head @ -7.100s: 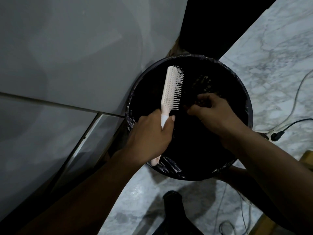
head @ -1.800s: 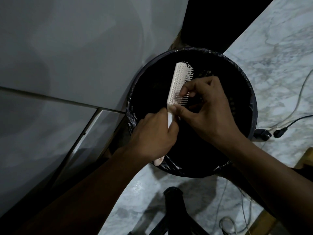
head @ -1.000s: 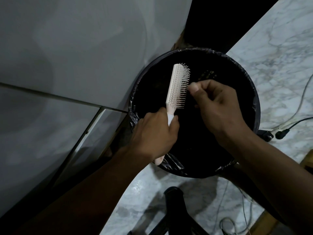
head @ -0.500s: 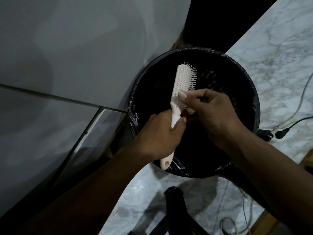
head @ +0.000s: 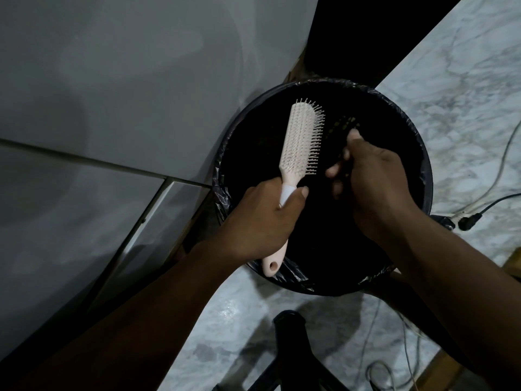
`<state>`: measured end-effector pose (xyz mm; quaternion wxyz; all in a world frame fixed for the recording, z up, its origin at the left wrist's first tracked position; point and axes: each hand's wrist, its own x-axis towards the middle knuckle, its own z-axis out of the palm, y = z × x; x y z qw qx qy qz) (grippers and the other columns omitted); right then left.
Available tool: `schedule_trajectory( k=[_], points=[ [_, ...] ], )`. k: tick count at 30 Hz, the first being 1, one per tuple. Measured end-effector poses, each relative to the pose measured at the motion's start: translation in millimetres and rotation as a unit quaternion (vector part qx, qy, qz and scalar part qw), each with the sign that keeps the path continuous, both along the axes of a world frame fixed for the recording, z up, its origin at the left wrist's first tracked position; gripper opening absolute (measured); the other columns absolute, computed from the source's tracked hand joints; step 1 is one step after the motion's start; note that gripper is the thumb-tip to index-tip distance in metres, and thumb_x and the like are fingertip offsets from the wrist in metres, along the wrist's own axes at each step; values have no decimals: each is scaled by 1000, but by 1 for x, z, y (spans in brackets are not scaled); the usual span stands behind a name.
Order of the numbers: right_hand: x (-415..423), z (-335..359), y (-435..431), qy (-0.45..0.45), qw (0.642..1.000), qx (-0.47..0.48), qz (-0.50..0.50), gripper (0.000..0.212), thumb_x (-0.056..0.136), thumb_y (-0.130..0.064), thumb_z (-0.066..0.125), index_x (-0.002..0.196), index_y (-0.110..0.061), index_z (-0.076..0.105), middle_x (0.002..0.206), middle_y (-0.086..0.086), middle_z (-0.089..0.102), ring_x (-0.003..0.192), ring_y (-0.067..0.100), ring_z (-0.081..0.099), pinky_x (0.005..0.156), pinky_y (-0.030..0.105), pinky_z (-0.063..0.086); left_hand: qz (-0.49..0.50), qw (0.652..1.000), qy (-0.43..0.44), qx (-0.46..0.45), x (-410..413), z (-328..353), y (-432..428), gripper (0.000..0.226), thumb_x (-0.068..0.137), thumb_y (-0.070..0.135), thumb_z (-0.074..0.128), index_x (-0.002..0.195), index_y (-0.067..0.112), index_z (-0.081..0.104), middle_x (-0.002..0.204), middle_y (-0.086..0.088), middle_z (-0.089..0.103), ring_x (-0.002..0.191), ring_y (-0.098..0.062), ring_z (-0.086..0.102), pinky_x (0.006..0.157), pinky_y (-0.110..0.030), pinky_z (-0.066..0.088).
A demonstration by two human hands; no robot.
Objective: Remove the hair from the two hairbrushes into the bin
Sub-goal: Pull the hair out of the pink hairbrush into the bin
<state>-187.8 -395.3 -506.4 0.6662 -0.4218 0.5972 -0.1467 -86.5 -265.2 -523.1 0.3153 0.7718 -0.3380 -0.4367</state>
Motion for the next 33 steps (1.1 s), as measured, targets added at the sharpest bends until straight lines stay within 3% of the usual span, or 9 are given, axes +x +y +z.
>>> schedule_trajectory(
  k=[2, 7, 11, 13, 17, 23, 25, 30, 33],
  points=[
    [-1, -4, 0, 20, 1000, -23, -9, 44, 104, -37, 47, 65, -17, 50, 48, -2, 53, 36, 10, 41, 41, 21, 34, 5, 1000, -3, 5, 1, -2, 1, 41, 96, 46, 51, 64, 20, 47, 50, 6, 52, 45, -4, 51, 49, -21, 36],
    [0, -10, 2, 35, 997, -58, -20, 14, 101, -25, 56, 96, -13, 52, 64, 1, 59, 42, 5, 50, 45, 22, 42, 5, 1000, -5, 8, 2, -1, 0, 41, 95, 46, 51, 63, 21, 47, 49, 7, 52, 45, -4, 51, 49, -23, 36],
    [-1, -6, -3, -17, 999, -24, -18, 25, 95, -41, 63, 88, -17, 58, 74, -1, 62, 62, 10, 58, 56, 26, 47, -14, 1000, -11, 19, 1, 0, 1, 40, 100, 41, 54, 66, 21, 45, 52, 6, 50, 45, -5, 49, 50, -23, 35],
    [-1, -7, -2, -32, 999, -17, 8, 30, 89, -44, 71, 97, -17, 64, 87, 1, 67, 72, 11, 62, 63, 31, 50, -26, 999, -8, 23, 0, 1, 1, 39, 99, 41, 54, 67, 22, 46, 53, 6, 51, 46, -5, 50, 49, -22, 36],
    [-2, -9, 2, -62, 997, -31, 37, 40, 83, -28, 80, 118, -18, 66, 112, 18, 70, 96, 27, 74, 77, 44, 60, -80, 996, 19, 22, -4, 5, 3, 36, 97, 45, 53, 73, 19, 53, 59, 2, 59, 51, -9, 59, 52, -27, 45],
    [-4, -4, 0, -35, 987, -152, 28, 5, 91, -22, 72, 90, -21, 68, 83, 3, 67, 78, 17, 63, 67, 30, 55, -121, 992, 25, 22, -6, 8, 4, 38, 99, 41, 53, 68, 21, 46, 55, 3, 55, 46, -8, 53, 48, -27, 42],
    [-4, -4, -1, -21, 987, -158, 7, 15, 94, -23, 69, 79, -23, 66, 82, 3, 66, 77, 17, 61, 64, 30, 52, -128, 991, 19, 27, -6, 8, 4, 39, 99, 43, 53, 68, 21, 46, 55, 3, 55, 46, -9, 53, 48, -27, 42],
    [-4, -10, -11, 0, 996, -47, -75, 24, 97, -31, 63, 75, -23, 60, 82, -1, 64, 82, 17, 57, 69, 33, 45, -124, 991, -6, 57, -1, 4, 6, 39, 98, 44, 52, 67, 21, 46, 55, 5, 56, 47, -9, 54, 50, -27, 42],
    [-6, -9, -19, -2, 991, 26, -130, 30, 101, -33, 56, 74, -20, 60, 77, -3, 69, 80, 16, 61, 62, 29, 41, -100, 992, -16, 68, 1, 1, 6, 39, 99, 43, 52, 67, 21, 48, 53, 5, 56, 47, -9, 56, 51, -26, 41]
  ],
)
